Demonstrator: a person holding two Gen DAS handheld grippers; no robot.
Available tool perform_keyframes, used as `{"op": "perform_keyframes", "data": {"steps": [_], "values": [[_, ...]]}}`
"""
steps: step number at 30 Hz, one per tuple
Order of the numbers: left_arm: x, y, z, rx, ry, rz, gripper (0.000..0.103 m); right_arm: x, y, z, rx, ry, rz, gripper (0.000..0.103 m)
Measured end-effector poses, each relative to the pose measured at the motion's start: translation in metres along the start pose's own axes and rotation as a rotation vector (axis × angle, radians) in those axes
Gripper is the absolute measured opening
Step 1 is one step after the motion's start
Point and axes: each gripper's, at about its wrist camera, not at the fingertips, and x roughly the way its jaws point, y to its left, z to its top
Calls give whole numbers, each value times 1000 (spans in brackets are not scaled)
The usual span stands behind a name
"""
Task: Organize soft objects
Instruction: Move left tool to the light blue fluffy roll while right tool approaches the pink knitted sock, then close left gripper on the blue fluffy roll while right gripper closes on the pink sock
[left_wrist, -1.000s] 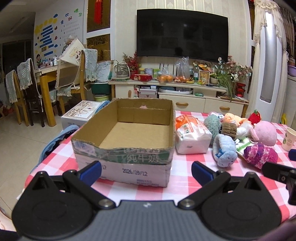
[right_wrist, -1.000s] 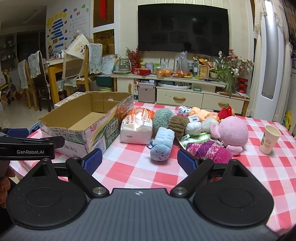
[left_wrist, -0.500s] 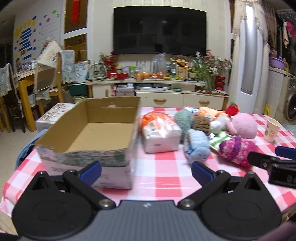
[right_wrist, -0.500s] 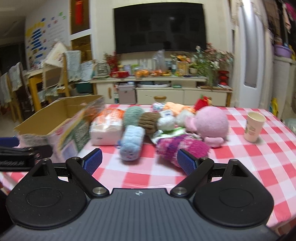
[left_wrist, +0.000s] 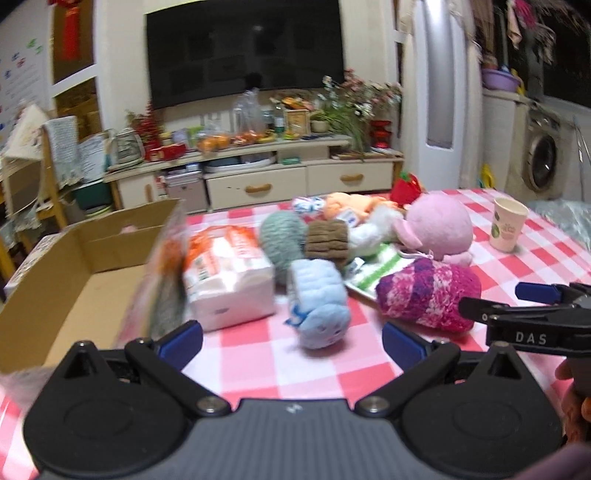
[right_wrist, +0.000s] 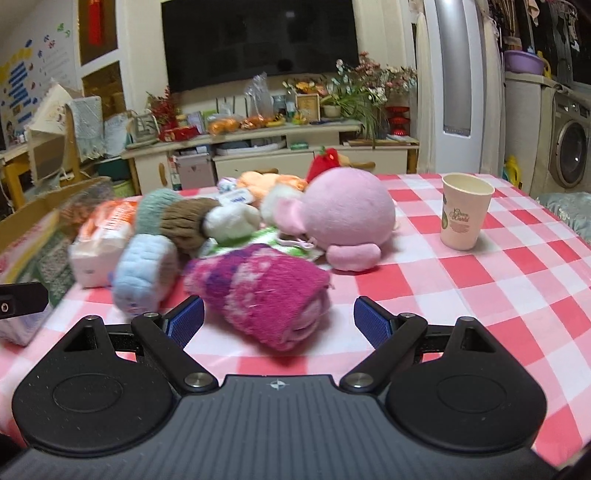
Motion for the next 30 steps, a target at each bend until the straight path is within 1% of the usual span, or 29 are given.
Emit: {"op": "perform_keyframes", "data": {"steps": [3, 5, 9, 13, 16, 19, 21, 24, 25, 27, 29, 30], "values": [[22, -9, 7, 20, 17, -28, 103, 9, -7, 7, 58, 37, 39, 103], [37, -12, 12, 25, 25, -41, 103, 8, -7, 7, 86, 59, 66, 103], [63, -14, 21, 36, 52, -46, 102, 12, -2, 10, 94, 89, 100, 103], [86, -13, 25, 30, 79, -46, 102, 17, 0, 11, 95, 106, 105, 103], [101, -14, 26, 28, 107, -55, 102, 23, -1, 12, 113, 128, 137, 103], [116, -15, 27, 28, 137, -57, 102, 22, 2, 11, 100, 132, 159, 103], [125, -15, 27, 18, 160, -53, 99, 26, 1, 11, 99, 142, 179, 103], [132, -11, 32, -15, 179, -45, 89, 26, -2, 9, 105, 164, 218, 103], [134, -9, 32, -31, 190, -50, 86, 33, -5, 14, 108, 167, 227, 103], [138, -8, 31, -43, 223, -53, 77, 33, -4, 14, 97, 165, 238, 103], [142, -10, 27, -38, 248, -60, 64, 35, -4, 15, 93, 170, 255, 103], [143, -11, 26, -37, 254, -67, 61, 37, -4, 16, 94, 176, 265, 103]]}}
